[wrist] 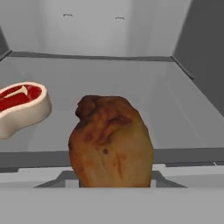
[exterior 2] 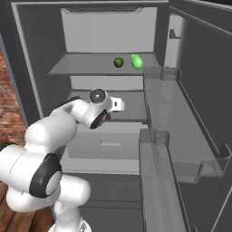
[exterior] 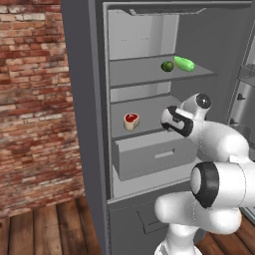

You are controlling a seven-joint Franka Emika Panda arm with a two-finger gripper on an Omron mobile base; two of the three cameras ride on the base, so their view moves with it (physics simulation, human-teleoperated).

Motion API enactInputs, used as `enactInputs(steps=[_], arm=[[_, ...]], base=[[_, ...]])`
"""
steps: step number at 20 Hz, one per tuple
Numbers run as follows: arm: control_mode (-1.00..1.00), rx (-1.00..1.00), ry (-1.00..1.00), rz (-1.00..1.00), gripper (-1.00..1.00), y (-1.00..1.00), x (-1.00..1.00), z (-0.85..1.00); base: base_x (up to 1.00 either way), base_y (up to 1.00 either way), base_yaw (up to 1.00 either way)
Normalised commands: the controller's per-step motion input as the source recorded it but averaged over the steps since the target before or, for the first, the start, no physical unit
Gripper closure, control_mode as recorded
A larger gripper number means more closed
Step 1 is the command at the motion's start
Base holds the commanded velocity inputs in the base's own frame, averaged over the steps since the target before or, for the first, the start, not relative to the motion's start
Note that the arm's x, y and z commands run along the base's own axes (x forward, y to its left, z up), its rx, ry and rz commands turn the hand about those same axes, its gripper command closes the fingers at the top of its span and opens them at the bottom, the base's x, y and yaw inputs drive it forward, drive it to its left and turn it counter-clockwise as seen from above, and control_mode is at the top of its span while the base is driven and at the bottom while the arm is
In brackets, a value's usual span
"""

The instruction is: Gather the corn and avocado from the fridge and place them on a tray on the dining counter. Then gather the steak and chicken drumstick from the fridge and place them on the other tray.

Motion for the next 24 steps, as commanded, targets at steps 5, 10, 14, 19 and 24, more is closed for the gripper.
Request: enactInputs(steps=[5,10,14,19,24], arm=[[-1.0,0.07,0.0,-0.04,1.0,-0.02,-0.95,0.94],[-1.0,0.08,0.0,-0.05,1.0,0.0,-0.97,0.87],[-1.0,0.04,0.0,-0.05,1.0,0.0,-1.0,0.71],[-1.0,0.0,0.0,-0.06,1.0,0.0,-1.0,0.42],[-1.0,0.0,0.0,-0.07,1.0,0.06,-1.0,0.27]], base=[[0.0,0.0,0.0],[0.0,0.0,0.0],[0.0,0.0,0.0],[0.0,0.0,0.0],[0.0,0.0,0.0]])
